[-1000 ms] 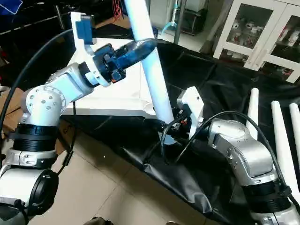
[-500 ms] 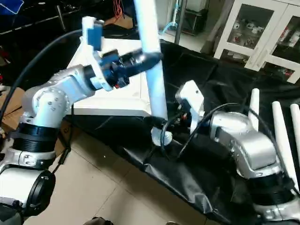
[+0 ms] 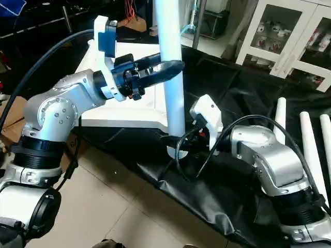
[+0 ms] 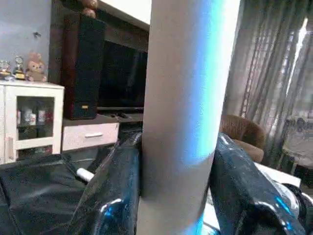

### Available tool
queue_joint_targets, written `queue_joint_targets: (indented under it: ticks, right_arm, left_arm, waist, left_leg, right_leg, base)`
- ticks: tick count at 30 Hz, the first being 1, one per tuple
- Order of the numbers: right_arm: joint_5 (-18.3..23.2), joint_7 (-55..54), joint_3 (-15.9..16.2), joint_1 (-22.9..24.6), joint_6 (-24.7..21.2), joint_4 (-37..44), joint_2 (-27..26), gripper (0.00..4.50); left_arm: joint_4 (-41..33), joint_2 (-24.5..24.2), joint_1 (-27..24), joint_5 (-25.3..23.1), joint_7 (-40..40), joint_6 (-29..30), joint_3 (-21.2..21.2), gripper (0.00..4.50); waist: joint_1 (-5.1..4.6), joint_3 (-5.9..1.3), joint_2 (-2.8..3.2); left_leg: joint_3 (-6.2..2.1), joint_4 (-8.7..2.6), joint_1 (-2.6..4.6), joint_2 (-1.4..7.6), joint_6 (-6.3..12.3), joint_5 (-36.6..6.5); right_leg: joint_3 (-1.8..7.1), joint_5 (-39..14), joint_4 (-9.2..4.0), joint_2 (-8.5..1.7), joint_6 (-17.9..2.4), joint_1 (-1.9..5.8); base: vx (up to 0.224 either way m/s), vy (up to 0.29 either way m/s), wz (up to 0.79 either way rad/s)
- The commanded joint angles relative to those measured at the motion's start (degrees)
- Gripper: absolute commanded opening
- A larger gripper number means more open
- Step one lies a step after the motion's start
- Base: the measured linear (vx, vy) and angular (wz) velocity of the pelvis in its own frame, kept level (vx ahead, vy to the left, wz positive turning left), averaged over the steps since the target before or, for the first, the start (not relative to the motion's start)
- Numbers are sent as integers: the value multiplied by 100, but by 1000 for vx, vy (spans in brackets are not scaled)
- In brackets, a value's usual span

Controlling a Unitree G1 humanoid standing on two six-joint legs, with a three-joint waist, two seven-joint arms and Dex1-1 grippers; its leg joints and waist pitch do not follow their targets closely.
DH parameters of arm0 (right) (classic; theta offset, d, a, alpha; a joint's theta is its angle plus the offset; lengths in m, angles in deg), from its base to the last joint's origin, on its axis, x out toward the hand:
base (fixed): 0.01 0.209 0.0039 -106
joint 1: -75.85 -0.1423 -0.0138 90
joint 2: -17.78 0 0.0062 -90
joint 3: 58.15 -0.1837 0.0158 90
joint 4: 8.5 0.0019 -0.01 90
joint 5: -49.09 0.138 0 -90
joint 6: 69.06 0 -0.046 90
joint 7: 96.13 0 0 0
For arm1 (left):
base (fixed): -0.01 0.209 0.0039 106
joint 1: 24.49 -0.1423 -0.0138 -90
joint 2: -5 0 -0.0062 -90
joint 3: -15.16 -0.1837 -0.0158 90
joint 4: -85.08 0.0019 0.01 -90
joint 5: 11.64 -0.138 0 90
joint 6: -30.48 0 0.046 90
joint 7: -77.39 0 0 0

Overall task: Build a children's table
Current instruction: Insert table leg to table base

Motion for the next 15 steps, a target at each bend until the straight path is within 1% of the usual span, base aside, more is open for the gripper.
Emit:
queue_joint_targets:
  ticks: [1,4,9,13,14,15]
  right_arm:
    - [10,-88,-49,-135,-84,-21,-12,302]
    - [16,-100,-78,-164,-108,-23,-40,302]
    - [10,-76,-125,-186,-162,-4,-54,302]
    - [10,-62,-139,-175,-198,4,-44,302]
    - [14,-60,-142,-172,-205,3,-43,274]
    - [23,-58,-149,-169,-214,-3,-43,267]
  left_arm:
    - [-204,-40,80,-26,-106,-28,-98,171]
    - [-229,-53,55,-68,-155,-29,-136,171]
    - [-204,-67,43,-132,-202,-52,-166,171]
    - [-182,-79,58,-133,-211,-61,-159,171]
    - [-179,-81,60,-132,-214,-62,-158,171]
    - [-177,-86,62,-129,-226,-58,-158,171]
  waist:
    - [11,-467,16]
    - [4,-461,12]
    - [2,-450,22]
    - [-3,-442,14]
    - [-2,-442,15]
    - [-5,-438,12]
  left_leg:
    - [-139,-488,277,243,36,-757]
    - [-134,-488,276,237,15,-799]
    - [-143,-506,284,238,-80,-990]
    - [-143,-511,284,234,-137,-1100]
    - [-141,-509,287,234,-142,-1109]
    - [-145,-513,277,232,-146,-1116]
  right_leg:
    - [70,-178,-290,-180,-1593,235]
    - [71,-204,-297,-173,-1591,233]
    - [76,-459,-318,-171,-1521,225]
    - [82,-575,-331,-171,-1493,220]
    - [84,-585,-332,-172,-1491,217]
    - [86,-607,-333,-172,-1482,222]
  base:
    - [0,0,0]
    - [0,0,0]
    - [0,0,0]
    - [0,0,0]
    - [0,0,0]
    - [0,0,0]
